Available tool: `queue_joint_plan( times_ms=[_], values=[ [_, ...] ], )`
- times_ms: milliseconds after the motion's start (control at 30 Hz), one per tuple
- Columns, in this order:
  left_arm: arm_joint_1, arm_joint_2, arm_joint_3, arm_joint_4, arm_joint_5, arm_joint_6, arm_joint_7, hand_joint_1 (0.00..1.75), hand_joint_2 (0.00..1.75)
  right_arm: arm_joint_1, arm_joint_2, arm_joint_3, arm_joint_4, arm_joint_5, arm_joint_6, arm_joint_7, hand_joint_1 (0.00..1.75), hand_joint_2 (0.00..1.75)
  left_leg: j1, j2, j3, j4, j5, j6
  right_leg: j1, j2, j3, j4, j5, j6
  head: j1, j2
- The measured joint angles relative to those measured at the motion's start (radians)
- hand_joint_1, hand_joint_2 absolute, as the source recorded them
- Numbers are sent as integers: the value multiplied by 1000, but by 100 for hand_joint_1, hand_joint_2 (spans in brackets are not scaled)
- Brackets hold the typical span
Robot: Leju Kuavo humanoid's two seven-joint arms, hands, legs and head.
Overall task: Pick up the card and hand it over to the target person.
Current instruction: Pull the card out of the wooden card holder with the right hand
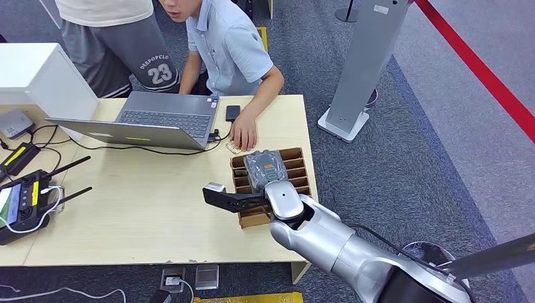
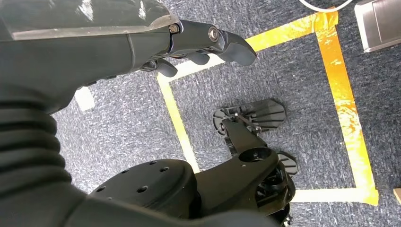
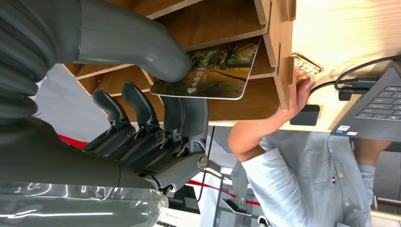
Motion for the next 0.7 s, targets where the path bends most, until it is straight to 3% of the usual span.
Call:
queue_joint_plan(
  times_ms=[167,500,700],
  values=[
    [3,2,4,-1,-2,0,8,0,175,-30,-36,-21,-59,-43,66,43,154,175,0,0,-1,1,0,0,0,0,-1,1,0,0,0,0],
    [26,-1,30,-1,17,3,-5,0,175,-43,-139,-108,-367,-99,33,125,154,175,0,0,-2,2,-1,1,0,0,-1,1,0,0,0,0],
    [26,-5,33,-1,17,3,-12,0,175,-16,-155,-115,-454,-57,22,138,154,175,0,-1,-2,1,0,0,0,-1,-1,1,0,0,0,0]
  ],
)
